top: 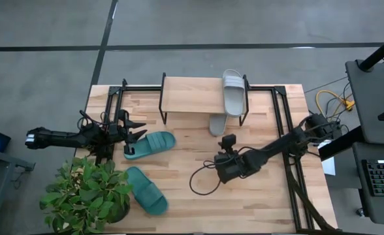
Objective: Pick and place slides into the shelf
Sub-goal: Put the gray slipper on the shelf
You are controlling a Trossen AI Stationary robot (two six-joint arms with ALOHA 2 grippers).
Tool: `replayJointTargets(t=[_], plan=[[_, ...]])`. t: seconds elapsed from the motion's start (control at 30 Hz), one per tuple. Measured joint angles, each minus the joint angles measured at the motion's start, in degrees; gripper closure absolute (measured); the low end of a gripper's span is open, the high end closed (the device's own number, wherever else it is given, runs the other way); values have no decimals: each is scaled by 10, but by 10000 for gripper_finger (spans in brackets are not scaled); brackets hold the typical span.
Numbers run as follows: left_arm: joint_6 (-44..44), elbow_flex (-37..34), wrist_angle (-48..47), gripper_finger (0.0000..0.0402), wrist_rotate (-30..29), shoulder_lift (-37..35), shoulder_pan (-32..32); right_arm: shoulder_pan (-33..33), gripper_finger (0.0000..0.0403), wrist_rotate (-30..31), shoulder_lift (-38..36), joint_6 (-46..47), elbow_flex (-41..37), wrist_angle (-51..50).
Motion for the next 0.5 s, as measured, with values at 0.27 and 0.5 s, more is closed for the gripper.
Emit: replayJointTargets(t=[0.27, 0.5], plan=[[0, 0, 0, 294, 0, 1, 0, -19, 179, 0, 1, 20, 0, -1], [0, 0, 0, 294, 0, 1, 0, -29, 179, -5, 1, 12, 0, -2]])
